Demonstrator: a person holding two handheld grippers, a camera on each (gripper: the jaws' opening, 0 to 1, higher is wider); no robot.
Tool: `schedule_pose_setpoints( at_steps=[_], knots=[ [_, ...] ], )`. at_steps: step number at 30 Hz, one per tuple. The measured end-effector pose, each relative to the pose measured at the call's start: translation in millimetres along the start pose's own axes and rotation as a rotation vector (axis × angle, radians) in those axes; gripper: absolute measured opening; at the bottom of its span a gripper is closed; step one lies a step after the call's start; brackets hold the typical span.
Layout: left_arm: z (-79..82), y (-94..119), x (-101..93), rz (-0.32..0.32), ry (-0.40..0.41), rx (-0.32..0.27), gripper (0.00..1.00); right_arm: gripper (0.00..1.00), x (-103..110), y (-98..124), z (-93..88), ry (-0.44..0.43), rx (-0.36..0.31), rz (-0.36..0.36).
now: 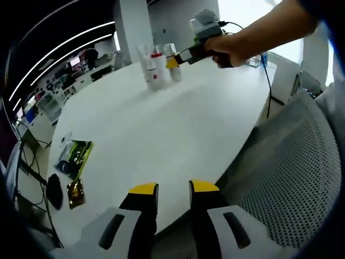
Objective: Arrange the skincare products in the storage area until every visible bottle or jar stands upright without overlapping.
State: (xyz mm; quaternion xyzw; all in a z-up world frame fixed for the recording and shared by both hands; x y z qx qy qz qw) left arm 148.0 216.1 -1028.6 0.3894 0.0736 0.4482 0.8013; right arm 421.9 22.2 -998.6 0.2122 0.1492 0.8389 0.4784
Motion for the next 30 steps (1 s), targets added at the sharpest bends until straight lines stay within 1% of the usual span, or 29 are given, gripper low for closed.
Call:
schedule_pose_setpoints(
  at_steps=[1,3,7,11,13,14,16,18,22,25,29,30],
  knots=[
    [0.5,0,0.4,0.001,0.005,-0.004,0.19,0.14,-1,-4,-1.0,-0.01,-0.001,0.009],
    [0.8,0,-0.1,-0.003,0.009,-0.008,0.18,0.14,-3,-7,-1.0,0.001,-0.006,-0.001],
    [-1.1,-1,-2.0,-0.015,0.006,0.006,0.18,0.14,-8,-14,-1.9,-0.001,-0.018,-0.014],
    [-2.9,-2,-1.3,-0.018,0.004,0.015,0.17,0.14,-17,-23,-2.0,-0.035,-0.036,-0.04],
    [-2.1,-2,-0.7,-0.019,0.017,0.007,0.17,0.14,-20,-24,1.0,-0.016,-0.074,-0.05],
    [-2.4,-2,-0.6,-0.019,0.02,0.009,0.17,0.14,-21,-25,1.4,-0.02,-0.078,-0.056],
    [-3.5,-2,-1.0,-0.019,0.019,0.015,0.17,0.14,-25,-30,0.5,-0.016,-0.07,-0.057],
    [-4.4,-2,-1.4,-0.021,0.017,0.022,0.16,0.14,-27,-34,-2.6,0.007,-0.057,-0.062],
    [-6.7,-3,-2.3,-0.028,0.017,0.038,0.16,0.13,-25,-38,-4.4,0.039,-0.052,-0.061],
    [-6.6,-3,-2.6,-0.033,0.028,0.036,0.16,0.13,-25,-39,-3.6,0.044,-0.059,-0.061],
    [-8.5,-4,-3.4,-0.039,0.03,0.048,0.15,0.13,-24,-44,-5.3,0.081,-0.048,-0.058],
    [-8.5,-4,-3.3,-0.038,0.029,0.049,0.15,0.13,-23,-46,-5.6,0.08,-0.042,-0.045]
  ],
)
Point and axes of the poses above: the point that each gripper's makers call its tool centre point, and the gripper's own axes: y roughly backward along the fingers, x roughly to its left, z roughly out of its top, the point moved 5 cm from there along y, roughly backward along the fingers, and after that the axes turned 11 degrees about -y, right-handed, at the moved point
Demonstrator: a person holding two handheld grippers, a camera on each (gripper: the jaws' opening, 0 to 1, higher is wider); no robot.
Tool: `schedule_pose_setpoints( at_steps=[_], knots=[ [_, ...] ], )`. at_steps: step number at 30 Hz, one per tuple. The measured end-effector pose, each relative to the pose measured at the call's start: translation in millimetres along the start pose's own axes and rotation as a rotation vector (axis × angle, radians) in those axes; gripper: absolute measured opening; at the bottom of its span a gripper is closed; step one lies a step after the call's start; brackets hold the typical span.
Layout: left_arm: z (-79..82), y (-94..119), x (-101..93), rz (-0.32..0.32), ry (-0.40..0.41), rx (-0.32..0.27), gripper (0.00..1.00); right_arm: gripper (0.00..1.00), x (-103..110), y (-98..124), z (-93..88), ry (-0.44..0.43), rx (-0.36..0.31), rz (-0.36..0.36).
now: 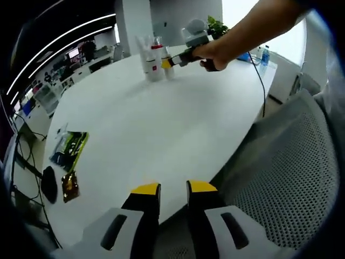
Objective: Arrange the skincare products in the storage area until every visible bottle or jar stands upright without overlapping.
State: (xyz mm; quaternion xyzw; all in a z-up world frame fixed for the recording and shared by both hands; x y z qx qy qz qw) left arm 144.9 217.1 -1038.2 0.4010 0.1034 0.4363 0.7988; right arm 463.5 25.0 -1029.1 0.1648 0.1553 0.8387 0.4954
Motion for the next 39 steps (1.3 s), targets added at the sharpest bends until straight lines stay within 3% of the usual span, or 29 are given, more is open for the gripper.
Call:
schedule_pose_setpoints(
  at_steps=[14,19,25,39],
  knots=[
    [-3.3,-2,-0.9,-0.005,-0.004,0.024,0.13,0.13,-4,1,-4.8,0.01,-0.058,-0.002],
    [-4.9,-3,-1.6,-0.01,-0.01,0.035,0.12,0.13,-4,-3,-3.7,0.023,-0.052,-0.004],
    [-4.3,-3,-4.0,-0.027,-0.003,0.026,0.14,0.13,-8,-14,3.0,-0.009,-0.031,-0.075],
    [-6.2,-3,-2.2,-0.017,-0.009,0.039,0.12,0.14,-12,-24,7.4,-0.05,-0.019,-0.142]
  ],
)
Point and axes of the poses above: the point that each gripper's makers call its tool centre point, and the gripper's own axes: y roughly backward along the fingers, x roughly to its left, z roughly out of its top, the point moved 5 cm from there along y, roughly backward along the fingers, and after that the axes turned 11 degrees about -y, right-handed, at the moved point
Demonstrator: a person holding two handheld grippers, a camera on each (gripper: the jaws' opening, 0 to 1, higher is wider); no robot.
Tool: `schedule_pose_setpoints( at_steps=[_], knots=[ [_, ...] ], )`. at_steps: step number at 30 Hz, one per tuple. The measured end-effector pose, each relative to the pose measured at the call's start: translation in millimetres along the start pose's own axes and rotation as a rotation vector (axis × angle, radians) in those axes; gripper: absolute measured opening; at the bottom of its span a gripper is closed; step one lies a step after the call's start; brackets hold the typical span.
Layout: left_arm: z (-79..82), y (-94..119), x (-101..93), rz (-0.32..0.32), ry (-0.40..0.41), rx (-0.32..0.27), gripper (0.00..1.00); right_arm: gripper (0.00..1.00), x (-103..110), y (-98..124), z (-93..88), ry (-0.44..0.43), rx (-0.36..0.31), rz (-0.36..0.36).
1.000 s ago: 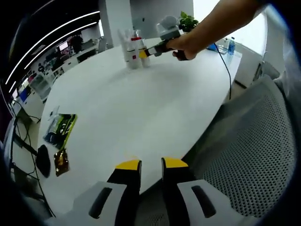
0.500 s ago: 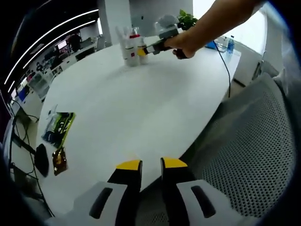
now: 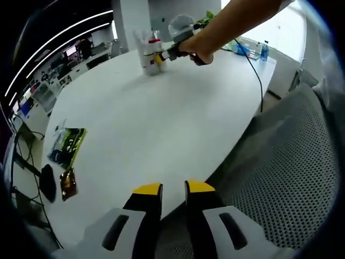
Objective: Arrange the skincare products in the storage area until every visible bottle or jar stands upright without overlapping.
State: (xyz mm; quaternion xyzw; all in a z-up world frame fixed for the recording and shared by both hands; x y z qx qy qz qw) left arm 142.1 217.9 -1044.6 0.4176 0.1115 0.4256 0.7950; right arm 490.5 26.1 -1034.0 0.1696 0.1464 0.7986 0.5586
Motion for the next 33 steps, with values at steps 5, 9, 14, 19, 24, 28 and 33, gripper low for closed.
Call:
schedule_pose_setpoints(
  at_steps=[5,9,14,19,24,28,33],
  knots=[
    [-0.3,0.0,-0.1,-0.001,-0.002,0.001,0.12,0.14,-0.2,0.3,-0.3,0.001,0.001,0.0],
    [-0.8,-0.2,-0.7,-0.005,0.0,0.004,0.11,0.14,-0.9,0.9,0.4,-0.04,0.026,0.002],
    [-1.0,-0.5,-0.7,-0.005,-0.001,0.005,0.1,0.14,-1.8,0.9,0.6,-0.026,0.036,0.003],
    [-1.2,-0.8,-0.4,-0.004,-0.004,0.006,0.1,0.14,-2.1,-0.3,0.9,0.001,0.044,0.009],
    [-1.5,-1.1,-1.1,-0.01,-0.003,0.009,0.1,0.14,-3.9,-0.9,1.0,0.001,0.052,0.007],
    [-1.8,-1.1,-1.5,-0.012,-0.006,0.013,0.09,0.14,-5.0,-2.3,1.4,-0.001,0.058,0.008],
    [-1.8,-0.9,-1.4,-0.011,-0.01,0.014,0.08,0.17,-3.6,-1.3,1.2,-0.002,0.067,0.01]
  ],
)
Point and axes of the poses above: the point that each gripper's makers call its tool centre point, and the gripper's own axes: y roughly backward along the fingers, x roughly to its left, z roughly out of its top, the point moved 5 cm from there along y, roughly backward along the fingers, and after that the axes turned 11 degrees about -y, right-handed, at the moved point
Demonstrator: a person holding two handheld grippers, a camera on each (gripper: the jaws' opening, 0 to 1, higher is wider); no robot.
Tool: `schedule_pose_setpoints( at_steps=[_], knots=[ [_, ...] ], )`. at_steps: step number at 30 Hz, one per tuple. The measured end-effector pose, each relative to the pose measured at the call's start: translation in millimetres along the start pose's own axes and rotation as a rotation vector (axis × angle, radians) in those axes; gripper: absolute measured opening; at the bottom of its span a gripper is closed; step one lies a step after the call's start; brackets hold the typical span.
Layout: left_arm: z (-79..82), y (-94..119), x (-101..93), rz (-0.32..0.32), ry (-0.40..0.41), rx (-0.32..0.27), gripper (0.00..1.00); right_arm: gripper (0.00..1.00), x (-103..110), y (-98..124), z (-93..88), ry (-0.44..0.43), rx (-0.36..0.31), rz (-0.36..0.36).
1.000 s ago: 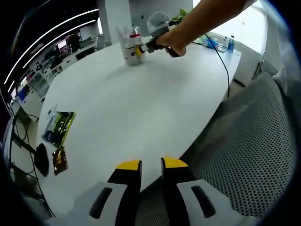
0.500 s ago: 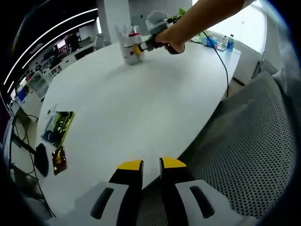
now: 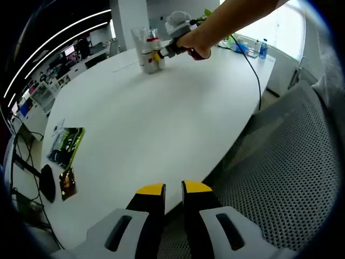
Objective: Arrange the skincare products in the storage area until every visible bottle or jar stands upright without overlapping.
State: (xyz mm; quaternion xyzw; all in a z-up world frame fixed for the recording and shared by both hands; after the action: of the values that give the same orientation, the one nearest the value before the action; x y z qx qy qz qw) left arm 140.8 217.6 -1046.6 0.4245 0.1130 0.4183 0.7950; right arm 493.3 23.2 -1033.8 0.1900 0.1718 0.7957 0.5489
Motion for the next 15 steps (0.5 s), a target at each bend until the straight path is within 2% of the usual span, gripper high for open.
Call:
schedule_pose_setpoints(
  at_steps=[2,8,12,15],
  knots=[
    [0.6,0,0.2,0.002,-0.001,-0.005,0.08,0.21,0,1,0.3,0.002,0.0,-0.004],
    [0.8,1,0.3,0.005,-0.006,-0.005,0.08,0.24,-2,12,-5.8,0.009,0.028,-0.012],
    [0.9,1,0.7,0.008,-0.006,-0.006,0.08,0.25,-8,31,-17.8,-0.028,0.037,-0.024],
    [1.1,1,0.8,0.01,-0.008,-0.006,0.07,0.28,-10,44,-31.1,-0.049,0.07,-0.037]
  ],
)
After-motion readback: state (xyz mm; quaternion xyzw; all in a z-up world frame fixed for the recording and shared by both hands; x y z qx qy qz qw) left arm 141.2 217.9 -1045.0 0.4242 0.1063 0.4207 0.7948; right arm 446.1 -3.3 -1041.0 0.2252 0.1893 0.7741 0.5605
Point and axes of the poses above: the point that each gripper's makers call its tool centre point, and the gripper's own axes: y roughly backward along the fingers, x roughly to its left, z roughly out of its top, the point moved 5 cm from there along y, roughly backward along the fingers, and after that the axes turned 11 degrees about -y, right-handed, at the moved point
